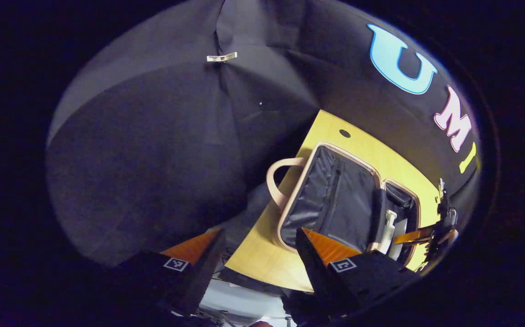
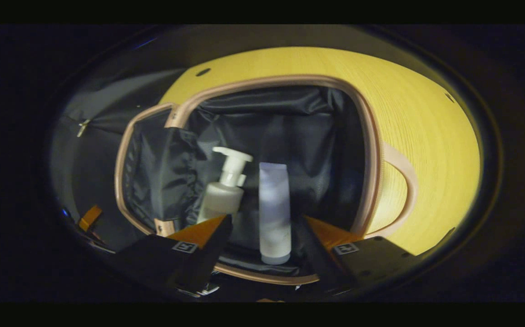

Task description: First open the suitcase, pack the skin care products into it, and then close the suitcase.

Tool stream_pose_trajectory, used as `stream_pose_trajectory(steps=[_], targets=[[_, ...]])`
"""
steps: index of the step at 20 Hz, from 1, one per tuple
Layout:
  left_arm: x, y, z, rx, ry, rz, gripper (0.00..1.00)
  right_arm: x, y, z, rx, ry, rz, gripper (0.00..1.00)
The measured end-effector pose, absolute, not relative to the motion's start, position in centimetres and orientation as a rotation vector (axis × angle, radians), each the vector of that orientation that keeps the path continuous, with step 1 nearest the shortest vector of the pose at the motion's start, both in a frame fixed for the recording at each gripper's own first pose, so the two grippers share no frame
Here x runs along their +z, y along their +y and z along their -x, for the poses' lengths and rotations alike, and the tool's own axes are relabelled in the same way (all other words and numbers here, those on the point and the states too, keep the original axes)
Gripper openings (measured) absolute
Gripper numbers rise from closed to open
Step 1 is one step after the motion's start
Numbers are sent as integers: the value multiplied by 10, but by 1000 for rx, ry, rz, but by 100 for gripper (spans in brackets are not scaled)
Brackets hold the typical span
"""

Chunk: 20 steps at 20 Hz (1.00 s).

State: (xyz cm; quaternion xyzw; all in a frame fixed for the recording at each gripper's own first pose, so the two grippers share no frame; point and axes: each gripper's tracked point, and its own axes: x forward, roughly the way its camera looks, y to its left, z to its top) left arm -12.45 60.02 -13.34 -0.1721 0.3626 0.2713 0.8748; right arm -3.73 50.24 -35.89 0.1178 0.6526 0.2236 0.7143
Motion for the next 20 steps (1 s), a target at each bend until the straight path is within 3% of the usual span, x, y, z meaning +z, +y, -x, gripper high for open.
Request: stream_pose_trajectory(steps=[2,6,11,16,17,20], targets=[[-128,621,100,568,743,378,96,-327,496,26,565,1279,-229,98],[-150,662,50,591,836,371,97,-271,465,18,632,1092,-221,98],[-208,673,22,584,1054,361,97,-268,395,24,537,1044,-198,97],[-248,657,11,503,1164,459,93,-282,350,40,432,1086,-227,97],[-251,647,4,465,1154,501,85,-282,348,41,427,1093,-241,97],[-249,647,0,470,1162,456,22,-280,347,36,419,1085,-268,98]])
